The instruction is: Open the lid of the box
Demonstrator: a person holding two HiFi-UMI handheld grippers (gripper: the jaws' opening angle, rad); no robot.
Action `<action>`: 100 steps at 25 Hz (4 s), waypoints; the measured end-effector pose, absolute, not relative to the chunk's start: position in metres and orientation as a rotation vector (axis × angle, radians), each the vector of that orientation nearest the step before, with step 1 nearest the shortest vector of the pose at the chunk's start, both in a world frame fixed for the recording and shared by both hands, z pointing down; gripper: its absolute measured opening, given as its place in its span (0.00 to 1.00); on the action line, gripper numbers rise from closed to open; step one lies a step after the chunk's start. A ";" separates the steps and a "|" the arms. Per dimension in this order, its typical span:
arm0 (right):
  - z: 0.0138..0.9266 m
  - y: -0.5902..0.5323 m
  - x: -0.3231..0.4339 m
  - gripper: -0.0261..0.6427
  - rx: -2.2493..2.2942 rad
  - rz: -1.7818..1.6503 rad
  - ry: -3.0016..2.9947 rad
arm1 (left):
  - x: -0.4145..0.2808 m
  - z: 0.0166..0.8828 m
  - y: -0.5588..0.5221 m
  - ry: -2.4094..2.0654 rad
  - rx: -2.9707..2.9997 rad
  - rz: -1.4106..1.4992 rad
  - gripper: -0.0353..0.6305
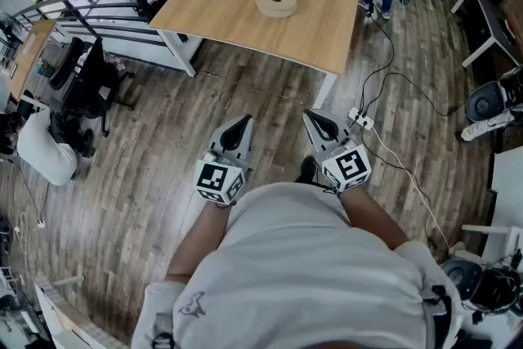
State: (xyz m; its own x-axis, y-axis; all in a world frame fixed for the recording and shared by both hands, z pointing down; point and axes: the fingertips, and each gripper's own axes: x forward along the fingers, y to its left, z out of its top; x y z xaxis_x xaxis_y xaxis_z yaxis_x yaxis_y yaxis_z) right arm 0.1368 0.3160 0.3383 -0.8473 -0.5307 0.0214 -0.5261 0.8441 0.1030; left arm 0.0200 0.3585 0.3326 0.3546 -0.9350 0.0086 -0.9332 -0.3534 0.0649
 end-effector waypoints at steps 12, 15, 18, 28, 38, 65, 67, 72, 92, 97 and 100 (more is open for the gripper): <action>0.342 0.306 0.134 0.04 0.854 -0.145 -2.965 | 0.015 0.336 0.354 -1.756 2.531 -0.062 0.06; 0.345 0.302 0.132 0.04 0.853 -0.139 -2.964 | 0.011 0.338 0.352 -1.759 2.522 -0.072 0.06; 0.345 0.295 0.130 0.04 0.847 -0.138 -2.961 | 0.007 0.336 0.349 -1.771 2.523 -0.085 0.06; 0.347 0.265 0.130 0.08 0.851 -0.119 -2.942 | 0.001 0.333 0.326 -1.807 2.531 -0.075 0.06; 0.357 0.217 0.140 0.30 0.782 -0.083 -2.956 | 0.009 0.343 0.279 -1.782 2.544 -0.057 0.35; 0.366 0.048 0.224 0.33 0.665 0.030 -3.002 | 0.103 0.351 0.109 -1.750 2.511 -0.059 0.43; 0.366 0.041 0.225 0.33 0.662 0.037 -3.001 | 0.106 0.350 0.101 -1.746 2.509 -0.055 0.43; 0.369 0.026 0.223 0.33 0.677 0.051 -3.000 | 0.105 0.352 0.084 -1.727 2.526 -0.042 0.43; 0.383 -0.090 0.135 0.33 0.935 0.127 -2.894 | -0.003 0.362 -0.051 -1.434 2.697 -0.079 0.43; 0.378 -0.125 0.089 0.32 1.009 0.171 -2.866 | -0.054 0.362 -0.084 -1.343 2.715 -0.106 0.43; 0.375 -0.140 0.062 0.32 1.033 0.161 -2.844 | -0.080 0.361 -0.099 -1.298 2.738 -0.102 0.43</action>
State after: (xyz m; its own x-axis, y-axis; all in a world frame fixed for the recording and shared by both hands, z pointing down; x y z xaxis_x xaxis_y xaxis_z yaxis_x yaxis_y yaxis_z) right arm 0.0616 -0.1396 0.3754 -0.7621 -0.6320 0.1406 -0.6438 0.7628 -0.0612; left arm -0.0796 -0.0994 0.3607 0.6324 -0.7745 -0.0134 -0.7672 -0.6286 0.1279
